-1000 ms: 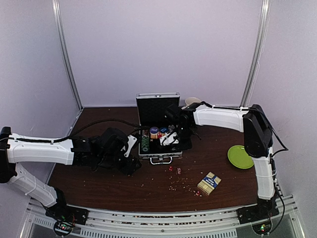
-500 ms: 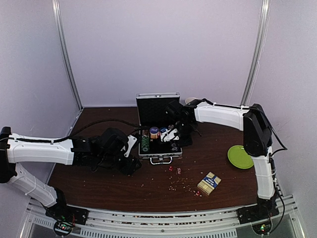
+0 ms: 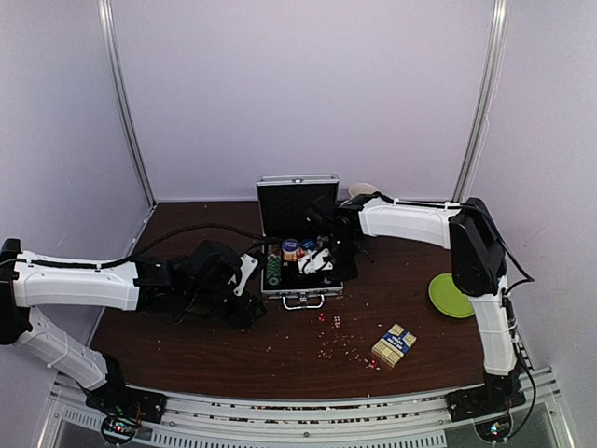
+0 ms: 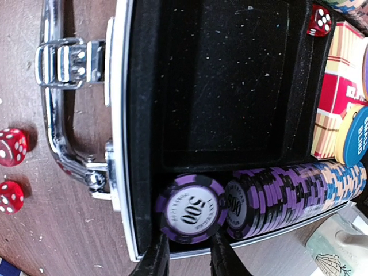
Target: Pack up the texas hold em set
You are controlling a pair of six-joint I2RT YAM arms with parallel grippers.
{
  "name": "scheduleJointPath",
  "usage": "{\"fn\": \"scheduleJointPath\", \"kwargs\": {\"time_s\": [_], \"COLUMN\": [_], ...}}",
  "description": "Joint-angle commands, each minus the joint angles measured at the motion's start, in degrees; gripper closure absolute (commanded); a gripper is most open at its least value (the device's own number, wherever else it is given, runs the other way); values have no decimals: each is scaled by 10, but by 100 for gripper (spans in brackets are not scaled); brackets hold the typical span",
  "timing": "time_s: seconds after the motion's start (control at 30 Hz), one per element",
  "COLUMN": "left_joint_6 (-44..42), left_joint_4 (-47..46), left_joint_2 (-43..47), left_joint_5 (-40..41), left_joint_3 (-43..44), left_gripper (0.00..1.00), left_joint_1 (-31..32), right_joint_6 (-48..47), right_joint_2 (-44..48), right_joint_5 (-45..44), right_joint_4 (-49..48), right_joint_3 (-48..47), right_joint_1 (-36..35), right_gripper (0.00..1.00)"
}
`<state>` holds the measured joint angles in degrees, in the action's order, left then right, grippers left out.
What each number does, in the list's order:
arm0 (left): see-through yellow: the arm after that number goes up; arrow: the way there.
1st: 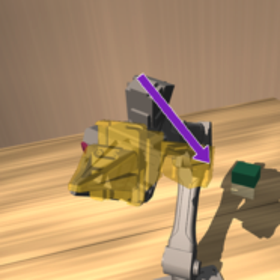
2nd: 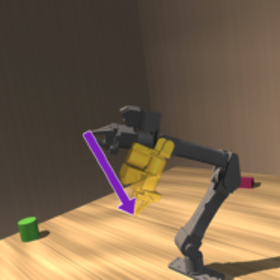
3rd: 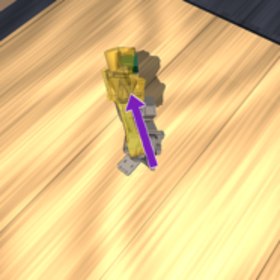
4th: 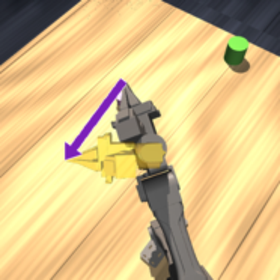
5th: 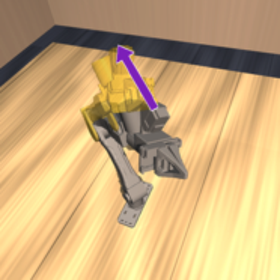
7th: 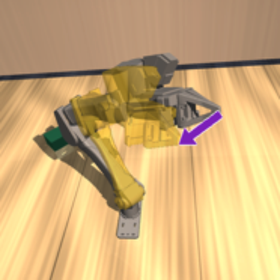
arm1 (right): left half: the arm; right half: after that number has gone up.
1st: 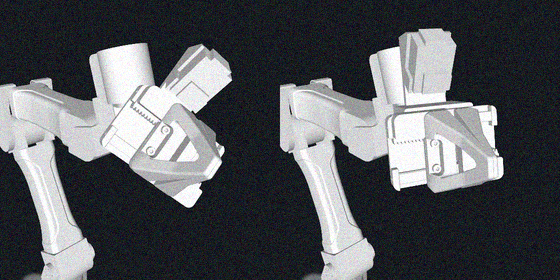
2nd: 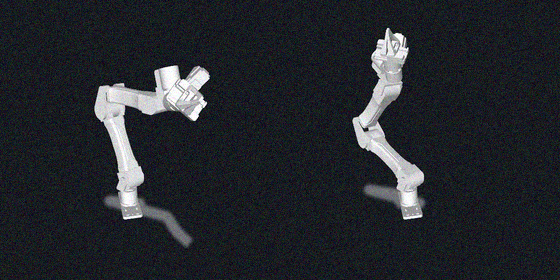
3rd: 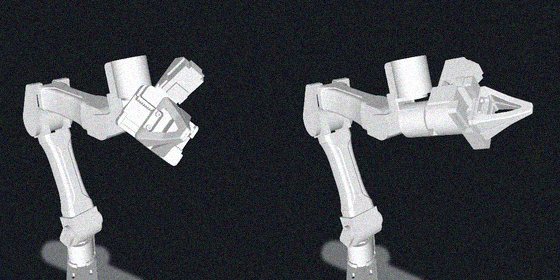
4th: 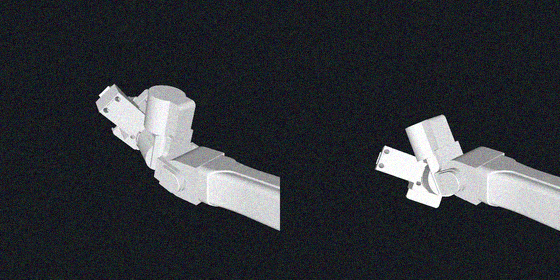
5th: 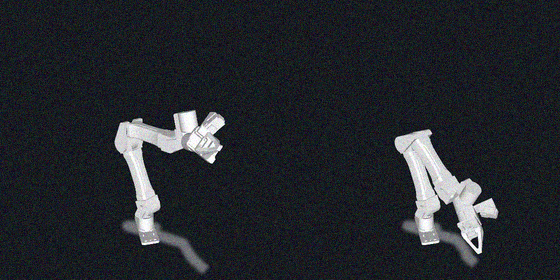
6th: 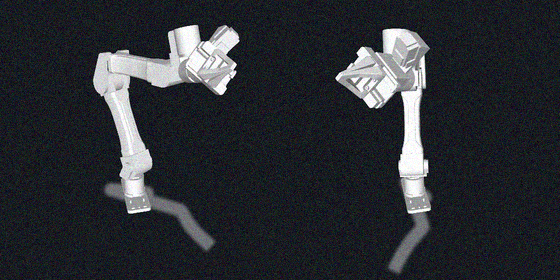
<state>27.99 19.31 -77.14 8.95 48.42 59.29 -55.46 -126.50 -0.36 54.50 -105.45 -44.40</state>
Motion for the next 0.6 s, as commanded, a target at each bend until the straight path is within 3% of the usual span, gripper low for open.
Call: {"fn": "scheduleJointPath", "kwargs": {"time_s": [0.0,0.4,0.57], "left_joint_6": [0,0,3], "left_joint_4": [-16,-17,-11], "left_joint_2": [3,0,2], "left_joint_5": [7,6,14], "left_joint_3": [2,2,2], "left_gripper": [51,51,51], "left_joint_1": [0,0,0], "right_joint_6": [23,113,222], "right_joint_2": [-12,-25,-12], "right_joint_5": [-6,62,61], "right_joint_4": [-14,16,38], "right_joint_3": [-12,-102,-107], "right_joint_1": [-4,36,47], "right_gripper": [74,74,63]}}
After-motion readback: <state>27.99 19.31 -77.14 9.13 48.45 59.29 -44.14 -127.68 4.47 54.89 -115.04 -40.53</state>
